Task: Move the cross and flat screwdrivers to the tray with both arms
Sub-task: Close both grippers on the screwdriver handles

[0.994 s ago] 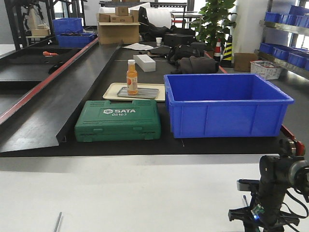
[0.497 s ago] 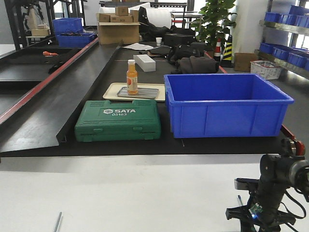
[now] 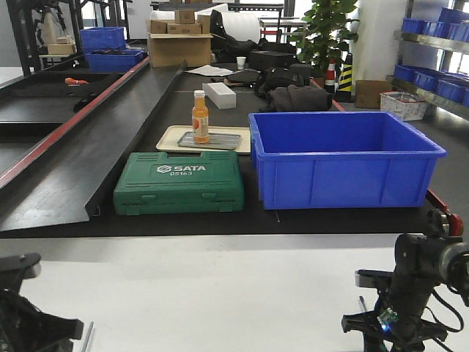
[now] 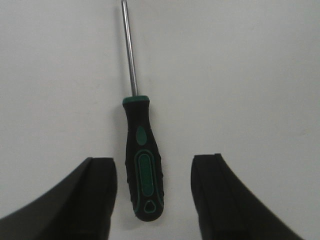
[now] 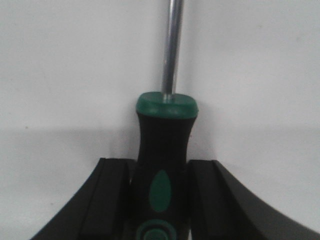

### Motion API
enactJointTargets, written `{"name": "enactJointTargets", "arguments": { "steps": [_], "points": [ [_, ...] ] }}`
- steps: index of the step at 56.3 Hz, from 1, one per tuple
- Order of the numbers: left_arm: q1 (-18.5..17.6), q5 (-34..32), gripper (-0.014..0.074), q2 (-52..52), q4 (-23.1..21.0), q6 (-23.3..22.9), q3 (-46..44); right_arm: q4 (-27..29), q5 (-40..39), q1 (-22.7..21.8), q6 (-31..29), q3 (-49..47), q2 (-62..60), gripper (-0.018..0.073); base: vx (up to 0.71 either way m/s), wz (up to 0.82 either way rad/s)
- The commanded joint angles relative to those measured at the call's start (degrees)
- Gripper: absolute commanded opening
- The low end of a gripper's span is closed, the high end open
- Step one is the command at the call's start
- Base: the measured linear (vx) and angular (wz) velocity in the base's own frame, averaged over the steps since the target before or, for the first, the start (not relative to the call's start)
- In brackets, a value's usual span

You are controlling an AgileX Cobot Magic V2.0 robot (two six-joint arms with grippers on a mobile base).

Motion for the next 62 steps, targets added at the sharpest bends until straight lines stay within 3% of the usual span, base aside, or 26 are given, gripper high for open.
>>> {"name": "enactJointTargets", "arguments": {
  "steps": [1, 28, 53, 62],
  "points": [
    [-1.1, -3.3, 0.0465, 1.7, -0.8, -0.6, -2.0, 1.6, -3.1, -0.1, -0.1, -1.1, -2.5, -0.0008, 0.0, 0.0],
    [-1.3, -3.5, 0.0465, 11.6, -0.8, -4.0, -3.0, 2.0, -3.1, -0.1, -0.5, -1.1, -2.5, -0.0008, 0.0, 0.0],
    [-1.3, 1.8, 0.0464, 17.8, -0.6, -6.9, -7.3, 3.2, -3.2, -0.1, -0.5, -1.1, -2.4, -0.0008, 0.0, 0.0],
    [-1.3, 2.2, 0.0412, 18.6, -0.5, -8.8, -7.3, 3.2, -3.4, -0.1, -0.5, -1.1, -2.4, -0.0008, 0.0, 0.0]
  ]
}}
